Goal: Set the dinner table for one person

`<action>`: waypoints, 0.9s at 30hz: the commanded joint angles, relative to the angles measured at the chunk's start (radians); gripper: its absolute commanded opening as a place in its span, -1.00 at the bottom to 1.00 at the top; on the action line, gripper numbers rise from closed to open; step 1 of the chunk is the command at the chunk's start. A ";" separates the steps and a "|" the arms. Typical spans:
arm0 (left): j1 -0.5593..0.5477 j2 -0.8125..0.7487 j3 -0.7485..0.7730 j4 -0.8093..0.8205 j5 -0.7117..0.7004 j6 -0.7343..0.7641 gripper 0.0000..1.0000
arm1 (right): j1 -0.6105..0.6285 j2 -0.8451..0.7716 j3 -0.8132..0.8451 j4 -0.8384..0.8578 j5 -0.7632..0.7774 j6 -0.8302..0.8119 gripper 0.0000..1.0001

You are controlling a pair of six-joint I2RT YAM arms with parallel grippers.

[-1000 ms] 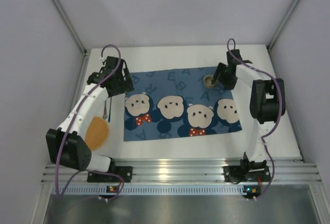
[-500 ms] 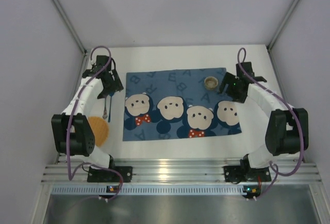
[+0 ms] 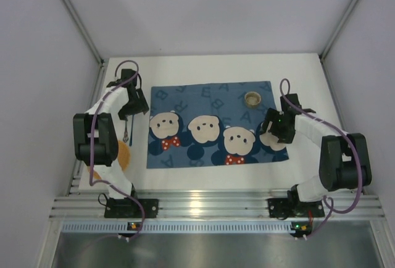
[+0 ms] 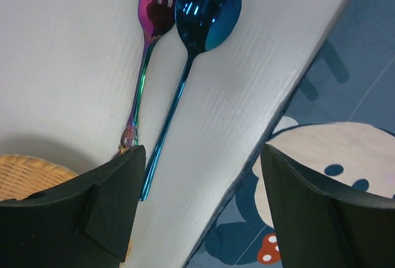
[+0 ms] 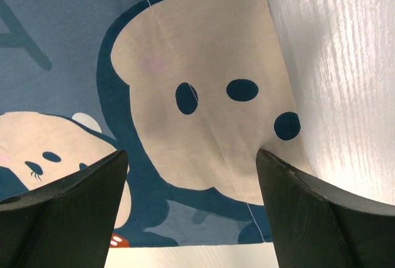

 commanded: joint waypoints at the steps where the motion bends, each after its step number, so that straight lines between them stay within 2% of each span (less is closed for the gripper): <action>1: 0.038 0.041 0.062 0.049 -0.002 0.025 0.60 | -0.009 -0.029 -0.041 0.022 -0.042 -0.002 0.69; 8: 0.061 0.121 0.128 0.057 0.010 0.040 0.58 | -0.009 -0.033 -0.088 0.016 -0.060 0.013 0.68; 16: 0.061 0.166 0.114 0.089 0.033 0.059 0.51 | -0.007 -0.059 -0.097 -0.013 -0.086 0.035 0.66; 27: 0.080 0.196 0.074 0.132 0.047 0.063 0.29 | -0.007 -0.253 -0.018 -0.163 -0.071 0.044 0.67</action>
